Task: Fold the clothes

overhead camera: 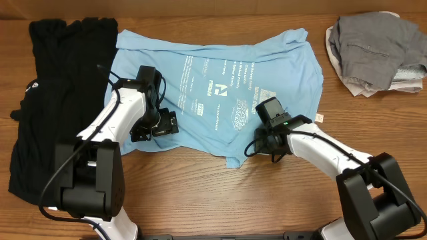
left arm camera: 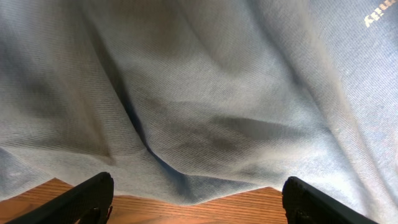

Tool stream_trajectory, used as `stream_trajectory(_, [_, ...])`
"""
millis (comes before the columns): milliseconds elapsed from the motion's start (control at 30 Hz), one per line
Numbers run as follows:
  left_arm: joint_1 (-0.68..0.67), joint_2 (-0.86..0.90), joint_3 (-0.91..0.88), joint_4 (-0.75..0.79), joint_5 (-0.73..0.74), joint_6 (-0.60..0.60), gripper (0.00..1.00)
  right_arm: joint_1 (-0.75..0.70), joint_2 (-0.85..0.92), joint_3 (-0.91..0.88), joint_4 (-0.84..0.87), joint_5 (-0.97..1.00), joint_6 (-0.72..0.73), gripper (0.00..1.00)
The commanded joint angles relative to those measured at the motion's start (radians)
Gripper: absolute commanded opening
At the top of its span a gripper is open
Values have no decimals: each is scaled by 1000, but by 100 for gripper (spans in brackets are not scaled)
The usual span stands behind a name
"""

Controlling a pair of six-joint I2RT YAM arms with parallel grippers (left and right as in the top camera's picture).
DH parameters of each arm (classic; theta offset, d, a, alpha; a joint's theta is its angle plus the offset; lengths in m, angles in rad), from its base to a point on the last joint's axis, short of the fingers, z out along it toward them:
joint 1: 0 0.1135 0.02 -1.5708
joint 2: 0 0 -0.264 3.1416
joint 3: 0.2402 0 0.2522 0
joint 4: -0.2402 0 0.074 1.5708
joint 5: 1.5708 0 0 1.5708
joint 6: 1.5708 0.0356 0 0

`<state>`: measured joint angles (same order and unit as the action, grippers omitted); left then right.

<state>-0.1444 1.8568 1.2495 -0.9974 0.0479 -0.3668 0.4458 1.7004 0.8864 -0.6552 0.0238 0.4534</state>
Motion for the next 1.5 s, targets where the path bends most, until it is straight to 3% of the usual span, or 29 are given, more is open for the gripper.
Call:
stream_trajectory(0, [-7,-21,-3,2,-7,8,89,13,93,-80,-80,12,125,34])
stream_trajectory(133, [-7,-21,-3,0,-7,8,89,13,93,-80,-93,21,174,15])
stream_trajectory(167, [-7,-21,-3,-3,-7,8,89,13,93,-80,-91,20,207,4])
stream_trajectory(400, [-5,-21,-3,-6,-7,8,88,3,91,-45,-117,-5,233,4])
stream_trajectory(633, [25,-21,43,-88,-6,24,85,-87,0,91,-297,-8,225,4])
stream_trajectory(933, [48,-66,153,-253,-3,61,85,-267,-110,129,-432,-60,84,4])
stream_trajectory(1167, [48,-98,146,-354,-4,29,85,-309,-111,129,-429,-62,50,4])
stream_trajectory(1467, [89,-201,44,-336,0,-22,85,-449,-111,129,-502,-88,-17,4])
